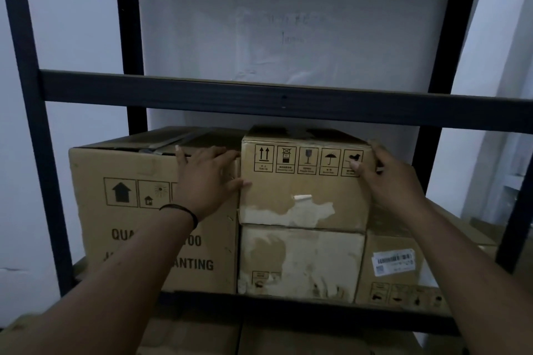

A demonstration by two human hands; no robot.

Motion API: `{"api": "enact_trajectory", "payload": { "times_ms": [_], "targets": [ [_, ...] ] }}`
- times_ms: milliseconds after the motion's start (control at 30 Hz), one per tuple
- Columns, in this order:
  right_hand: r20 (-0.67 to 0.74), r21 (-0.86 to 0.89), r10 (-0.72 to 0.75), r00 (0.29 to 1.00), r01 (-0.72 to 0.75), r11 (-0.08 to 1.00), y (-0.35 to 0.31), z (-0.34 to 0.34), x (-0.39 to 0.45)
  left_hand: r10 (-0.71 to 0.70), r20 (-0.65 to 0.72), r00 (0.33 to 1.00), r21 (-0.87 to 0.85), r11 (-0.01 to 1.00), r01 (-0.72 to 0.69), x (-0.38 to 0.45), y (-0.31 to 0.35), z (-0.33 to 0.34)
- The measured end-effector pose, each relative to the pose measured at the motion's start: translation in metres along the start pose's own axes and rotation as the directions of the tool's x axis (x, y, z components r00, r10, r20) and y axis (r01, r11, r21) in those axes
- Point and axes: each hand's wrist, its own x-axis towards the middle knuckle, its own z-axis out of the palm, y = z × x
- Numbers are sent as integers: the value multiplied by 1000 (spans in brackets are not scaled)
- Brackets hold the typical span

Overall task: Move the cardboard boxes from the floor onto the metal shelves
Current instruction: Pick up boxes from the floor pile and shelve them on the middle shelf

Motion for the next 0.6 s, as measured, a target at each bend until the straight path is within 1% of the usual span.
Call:
{"api": "enact_trajectory", "payload": {
  "times_ms": [133,300,367,433,467,500,567,600],
  "targets": [
    [17,15,7,1000,-7,1000,0,0,0,-5,-28,1000,20,1000,6,1,2,1],
    [93,10,39,995,-40,999,0,-4,-3,4,-46,999,24,1000,-3,-1,3,1],
    [136,8,60,989,-62,998,3,-5,-8,10,-29,1000,38,999,-9,-3,1,4],
    [146,10,65,987,-67,998,4,-2,-16,13,14,1000,49,999,-14,-6,-2,7],
    [130,4,42,991,-43,999,4,2,-21,9,25,1000,46,999,-10,-11,-3,8],
    [82,-20,-4,997,6,1000,4,6,-26,8,16,1000,29,1000,-9,-15,-3,9],
    [-49,-125,-130,990,123,985,4,23,-37,-27,-27,999,-1,1000,27,-30,-7,5],
    [-122,-184,-170,978,146,972,4,28,-42,-38,-46,998,-25,999,37,-35,-6,3]
  ]
}}
